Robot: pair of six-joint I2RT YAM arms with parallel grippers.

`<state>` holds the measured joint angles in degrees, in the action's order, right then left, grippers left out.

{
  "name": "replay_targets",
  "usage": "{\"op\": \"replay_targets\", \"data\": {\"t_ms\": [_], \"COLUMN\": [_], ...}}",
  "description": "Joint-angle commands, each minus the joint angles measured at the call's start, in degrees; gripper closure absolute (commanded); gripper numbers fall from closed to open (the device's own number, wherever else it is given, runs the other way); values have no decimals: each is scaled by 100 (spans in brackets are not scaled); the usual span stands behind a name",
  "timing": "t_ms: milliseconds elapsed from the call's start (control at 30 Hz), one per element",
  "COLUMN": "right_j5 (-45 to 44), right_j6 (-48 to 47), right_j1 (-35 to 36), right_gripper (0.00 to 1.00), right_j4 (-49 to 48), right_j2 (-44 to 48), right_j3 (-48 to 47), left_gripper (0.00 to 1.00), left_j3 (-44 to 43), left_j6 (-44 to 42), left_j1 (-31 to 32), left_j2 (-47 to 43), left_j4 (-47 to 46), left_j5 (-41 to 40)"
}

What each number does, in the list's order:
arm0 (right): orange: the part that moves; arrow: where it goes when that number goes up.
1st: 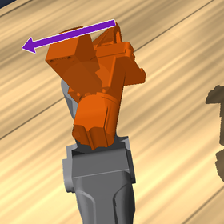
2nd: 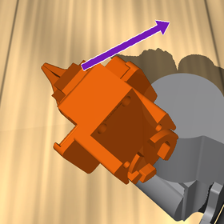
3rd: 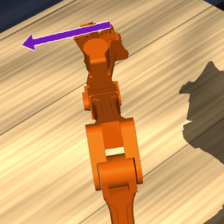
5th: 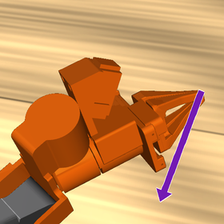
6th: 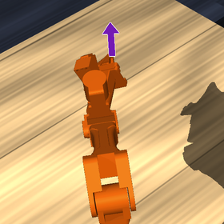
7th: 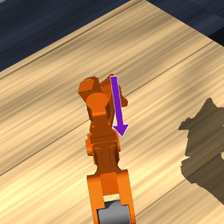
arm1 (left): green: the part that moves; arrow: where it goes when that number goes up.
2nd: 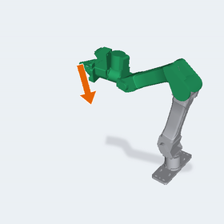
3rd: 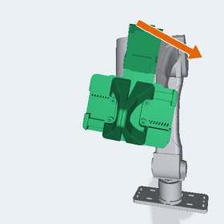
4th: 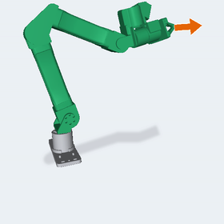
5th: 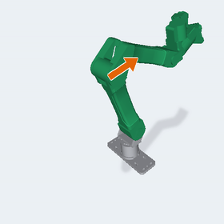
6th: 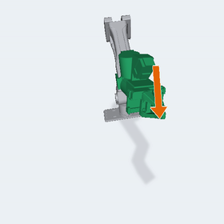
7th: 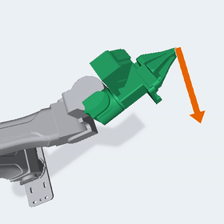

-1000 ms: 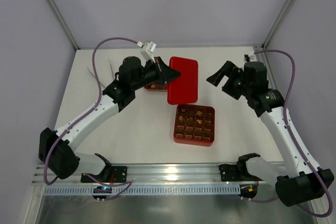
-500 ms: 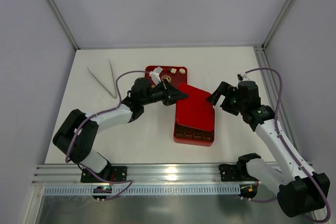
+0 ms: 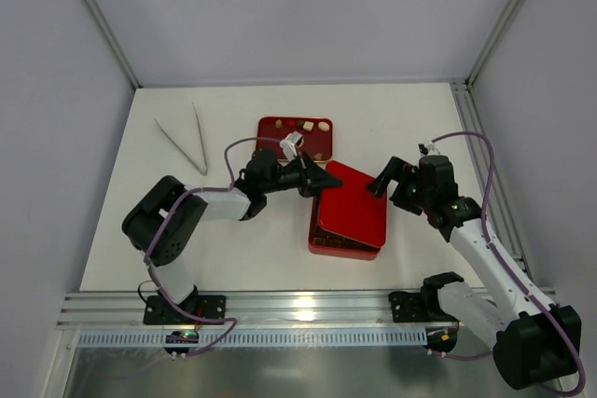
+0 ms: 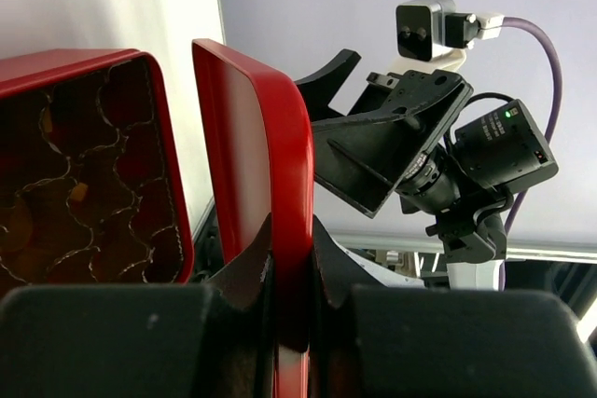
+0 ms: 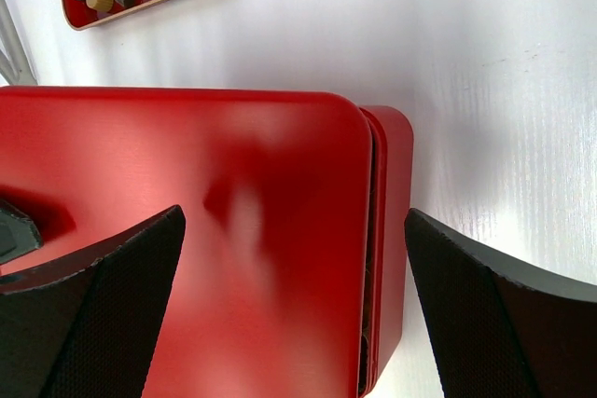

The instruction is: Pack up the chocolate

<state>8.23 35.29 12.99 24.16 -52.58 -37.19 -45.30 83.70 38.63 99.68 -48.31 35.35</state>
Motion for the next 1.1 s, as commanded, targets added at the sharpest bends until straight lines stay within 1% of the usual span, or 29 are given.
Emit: {"op": "replay_targets", "data": {"t_ms": [0,467,733,833,1000,1033,1067], "right_j5": [-102,12,30,38,56,56,73], "right_j6": [-66,13,4,13,31,31,48], "right_j1": [1,-7,1,1,1,1,-7], "right_gripper": [0,0,0,0,0,0,0], "right_j4": [-351,-720,-790,-834,-904,-913,-939], "right_j2": [169,151,134,99,37,28,19], "right_j3": [106,599,739,801,871,880,889], "left_gripper": [100,100,98,94,84,81,79], "left_j3": [-32,162,267,285,346,355,372], "left_j6": [103,-82,-143,-187,-223,-249,-240], "left_j1": [48,57,-93,-128,-233,-268,-286], "left_j2": [122,710,755,781,799,816,825], "left_j4": [-662,-986,-1048,-1048,-1057,-1048,-1057], "left_j5": [261,341,376,420,472,499,508]}}
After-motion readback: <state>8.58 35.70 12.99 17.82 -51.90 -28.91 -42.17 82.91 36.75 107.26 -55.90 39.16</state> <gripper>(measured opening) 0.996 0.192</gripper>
